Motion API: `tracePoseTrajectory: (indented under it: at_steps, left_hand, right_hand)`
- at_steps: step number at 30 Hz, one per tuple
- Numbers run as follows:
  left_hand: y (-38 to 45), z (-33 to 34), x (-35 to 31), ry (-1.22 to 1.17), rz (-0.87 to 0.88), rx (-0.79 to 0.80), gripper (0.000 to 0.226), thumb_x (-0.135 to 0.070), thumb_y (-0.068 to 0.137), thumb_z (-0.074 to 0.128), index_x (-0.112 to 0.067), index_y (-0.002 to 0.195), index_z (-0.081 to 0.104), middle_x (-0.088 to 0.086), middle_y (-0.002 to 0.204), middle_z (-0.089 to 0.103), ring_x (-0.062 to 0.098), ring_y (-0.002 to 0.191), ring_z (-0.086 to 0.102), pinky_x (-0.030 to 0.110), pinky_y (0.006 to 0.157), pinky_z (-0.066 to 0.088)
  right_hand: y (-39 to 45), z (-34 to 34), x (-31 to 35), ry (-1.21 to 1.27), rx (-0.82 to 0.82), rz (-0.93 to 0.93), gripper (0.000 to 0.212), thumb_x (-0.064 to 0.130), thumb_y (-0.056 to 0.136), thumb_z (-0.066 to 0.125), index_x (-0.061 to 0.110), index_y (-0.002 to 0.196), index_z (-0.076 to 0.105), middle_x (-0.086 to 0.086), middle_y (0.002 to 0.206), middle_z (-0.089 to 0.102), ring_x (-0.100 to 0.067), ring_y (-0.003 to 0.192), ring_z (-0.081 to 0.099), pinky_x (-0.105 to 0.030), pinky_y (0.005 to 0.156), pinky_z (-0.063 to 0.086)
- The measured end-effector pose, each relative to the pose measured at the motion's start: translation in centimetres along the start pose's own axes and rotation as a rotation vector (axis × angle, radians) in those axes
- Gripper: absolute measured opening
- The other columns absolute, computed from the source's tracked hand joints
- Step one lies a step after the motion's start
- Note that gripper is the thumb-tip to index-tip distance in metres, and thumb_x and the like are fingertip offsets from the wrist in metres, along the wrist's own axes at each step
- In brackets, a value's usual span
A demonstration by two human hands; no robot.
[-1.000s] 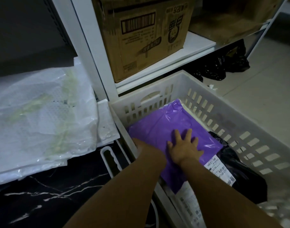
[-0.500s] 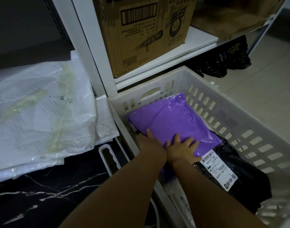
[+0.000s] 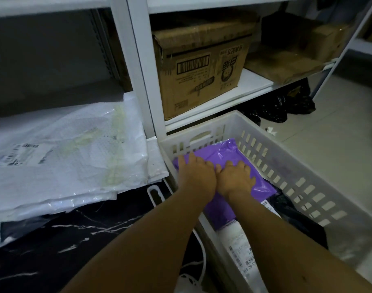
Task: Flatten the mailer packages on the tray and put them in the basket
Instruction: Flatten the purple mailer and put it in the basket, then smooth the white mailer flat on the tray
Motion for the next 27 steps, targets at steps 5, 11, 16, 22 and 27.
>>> tracePoseTrajectory:
  at_steps: [5, 11, 16, 22, 27]
  left_hand:
    - [-3.5, -2.0, 2.0, -0.060, -0.056, -0.074, 0.050, -0.034, 0.091, 0.056, -0.020, 0.136, 0.041, 0.010, 0.140, 0.044, 0.029, 0.136, 0.030, 0.053, 0.116, 0.008]
    - [-7.3, -2.7, 6.6, -0.114, -0.178, -0.116, 0.047, -0.029, 0.091, 0.050, -0.019, 0.136, 0.040, 0.008, 0.138, 0.045, 0.027, 0.134, 0.030, 0.052, 0.115, 0.010]
    - [-10.6, -1.4, 12.6, -0.099, -0.329, -0.084, 0.053, -0.028, 0.088, 0.055, -0.018, 0.137, 0.038, 0.007, 0.134, 0.047, 0.025, 0.131, 0.034, 0.051, 0.114, 0.011]
    - [-14.5, 1.4, 19.4, -0.131, -0.509, -0.011, 0.048, -0.020, 0.089, 0.054, -0.014, 0.134, 0.037, 0.008, 0.129, 0.045, 0.026, 0.118, 0.046, 0.036, 0.096, 0.036]
    - [-17.5, 4.4, 23.8, -0.284, -0.637, 0.060, 0.053, -0.012, 0.088, 0.054, -0.010, 0.137, 0.033, 0.013, 0.139, 0.035, 0.029, 0.115, 0.053, 0.035, 0.087, 0.042]
  right_hand:
    - [-1.6, -2.6, 2.5, -0.033, 0.148, -0.172, 0.061, 0.053, 0.101, 0.017, 0.013, 0.138, 0.047, -0.017, 0.145, 0.043, -0.037, 0.134, 0.035, -0.050, 0.110, 0.030]
    - [-5.3, -4.6, 7.2, -0.143, 0.446, -0.376, 0.059, 0.043, 0.106, 0.019, 0.003, 0.140, 0.047, -0.018, 0.149, 0.041, -0.030, 0.136, 0.039, -0.034, 0.110, 0.027]
    - [-7.9, -4.3, 12.2, -0.161, 0.427, -0.469, 0.053, 0.039, 0.105, 0.025, 0.004, 0.137, 0.048, -0.018, 0.144, 0.046, -0.030, 0.128, 0.046, -0.032, 0.101, 0.035]
    - [-11.5, -1.9, 17.8, -0.074, 0.304, -0.527, 0.049, 0.029, 0.101, 0.038, 0.019, 0.147, 0.026, -0.020, 0.145, 0.034, -0.038, 0.129, 0.041, -0.037, 0.101, 0.036]
    - [-12.9, 0.8, 20.3, -0.057, 0.223, -0.457, 0.049, 0.016, 0.093, 0.050, 0.015, 0.139, 0.031, -0.019, 0.140, 0.031, -0.039, 0.120, 0.047, -0.038, 0.096, 0.040]
Point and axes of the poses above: each hand's wrist, its own y-axis towards the middle knuckle, its own z-axis out of the palm, x = y × z, the point moved 2 cm from there along y, towards the middle knuckle
